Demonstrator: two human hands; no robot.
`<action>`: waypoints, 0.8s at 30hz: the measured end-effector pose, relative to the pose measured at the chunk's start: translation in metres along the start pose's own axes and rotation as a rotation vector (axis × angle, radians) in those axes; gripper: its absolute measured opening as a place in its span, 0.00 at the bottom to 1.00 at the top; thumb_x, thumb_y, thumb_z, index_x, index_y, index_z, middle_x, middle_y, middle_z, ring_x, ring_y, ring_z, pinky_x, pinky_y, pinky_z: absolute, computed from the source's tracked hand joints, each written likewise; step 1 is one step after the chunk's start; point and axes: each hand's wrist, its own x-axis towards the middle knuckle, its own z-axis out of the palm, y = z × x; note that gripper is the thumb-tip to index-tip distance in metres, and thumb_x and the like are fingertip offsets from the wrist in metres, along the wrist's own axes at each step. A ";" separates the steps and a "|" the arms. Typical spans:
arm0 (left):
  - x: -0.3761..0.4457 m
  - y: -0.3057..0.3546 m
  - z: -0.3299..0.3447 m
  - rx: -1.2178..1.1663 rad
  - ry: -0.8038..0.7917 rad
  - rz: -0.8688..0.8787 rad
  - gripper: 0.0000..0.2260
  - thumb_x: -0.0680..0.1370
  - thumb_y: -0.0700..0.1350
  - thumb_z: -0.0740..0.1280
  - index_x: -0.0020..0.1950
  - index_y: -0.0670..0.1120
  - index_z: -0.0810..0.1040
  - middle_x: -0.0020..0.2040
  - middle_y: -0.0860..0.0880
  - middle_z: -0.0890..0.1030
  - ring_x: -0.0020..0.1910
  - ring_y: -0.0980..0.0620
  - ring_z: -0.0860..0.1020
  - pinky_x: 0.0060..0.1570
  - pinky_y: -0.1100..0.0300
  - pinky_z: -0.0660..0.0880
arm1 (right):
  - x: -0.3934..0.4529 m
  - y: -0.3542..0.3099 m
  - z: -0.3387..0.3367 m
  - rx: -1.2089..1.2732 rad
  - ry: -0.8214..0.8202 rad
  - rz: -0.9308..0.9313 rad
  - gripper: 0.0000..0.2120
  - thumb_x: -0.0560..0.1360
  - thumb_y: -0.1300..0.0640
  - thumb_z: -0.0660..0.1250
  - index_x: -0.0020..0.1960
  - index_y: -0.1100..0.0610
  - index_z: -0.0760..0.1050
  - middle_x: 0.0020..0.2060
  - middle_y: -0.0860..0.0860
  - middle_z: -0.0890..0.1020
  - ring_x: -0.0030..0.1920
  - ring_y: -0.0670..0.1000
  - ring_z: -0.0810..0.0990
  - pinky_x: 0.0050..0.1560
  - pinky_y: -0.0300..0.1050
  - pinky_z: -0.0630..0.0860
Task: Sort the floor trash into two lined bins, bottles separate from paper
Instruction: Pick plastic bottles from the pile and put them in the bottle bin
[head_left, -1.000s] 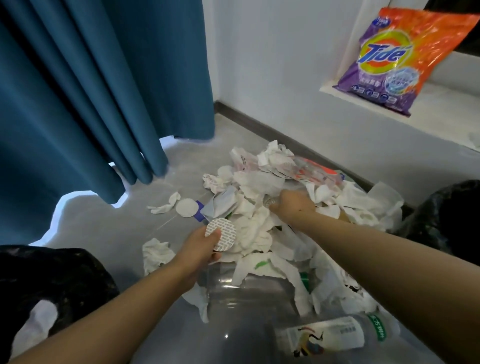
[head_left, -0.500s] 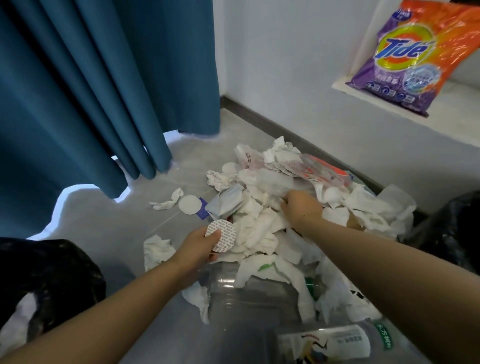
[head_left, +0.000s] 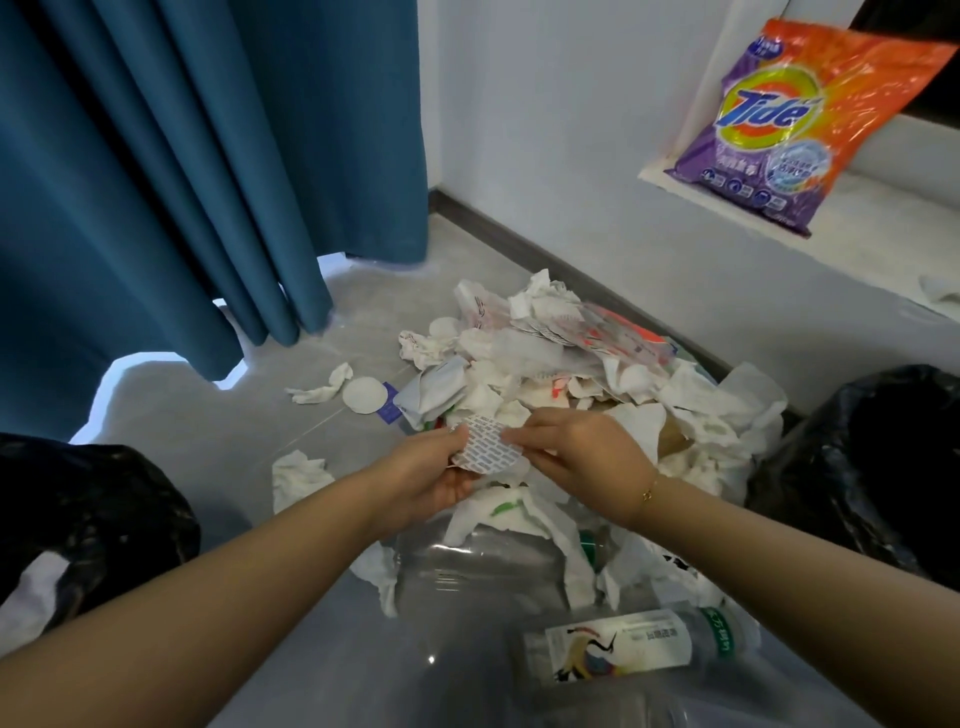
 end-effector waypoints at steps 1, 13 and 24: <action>-0.001 0.000 0.002 -0.014 -0.016 0.002 0.10 0.82 0.42 0.56 0.59 0.39 0.73 0.40 0.45 0.79 0.27 0.56 0.79 0.23 0.66 0.73 | -0.001 -0.001 0.003 -0.036 -0.030 -0.036 0.14 0.75 0.53 0.60 0.56 0.54 0.81 0.39 0.50 0.82 0.36 0.50 0.79 0.31 0.43 0.76; 0.022 -0.008 -0.020 0.112 0.073 0.042 0.09 0.81 0.43 0.59 0.57 0.42 0.75 0.40 0.47 0.81 0.27 0.59 0.77 0.24 0.67 0.71 | 0.010 0.099 0.001 -0.184 -0.306 0.890 0.10 0.76 0.49 0.61 0.54 0.53 0.72 0.49 0.52 0.78 0.47 0.53 0.77 0.45 0.48 0.78; 0.029 -0.009 -0.030 0.158 0.052 0.029 0.08 0.81 0.45 0.61 0.55 0.45 0.77 0.40 0.49 0.83 0.31 0.58 0.76 0.25 0.67 0.71 | 0.009 0.109 -0.010 -0.255 -0.150 0.933 0.08 0.77 0.57 0.63 0.49 0.57 0.81 0.41 0.53 0.82 0.40 0.53 0.79 0.42 0.46 0.78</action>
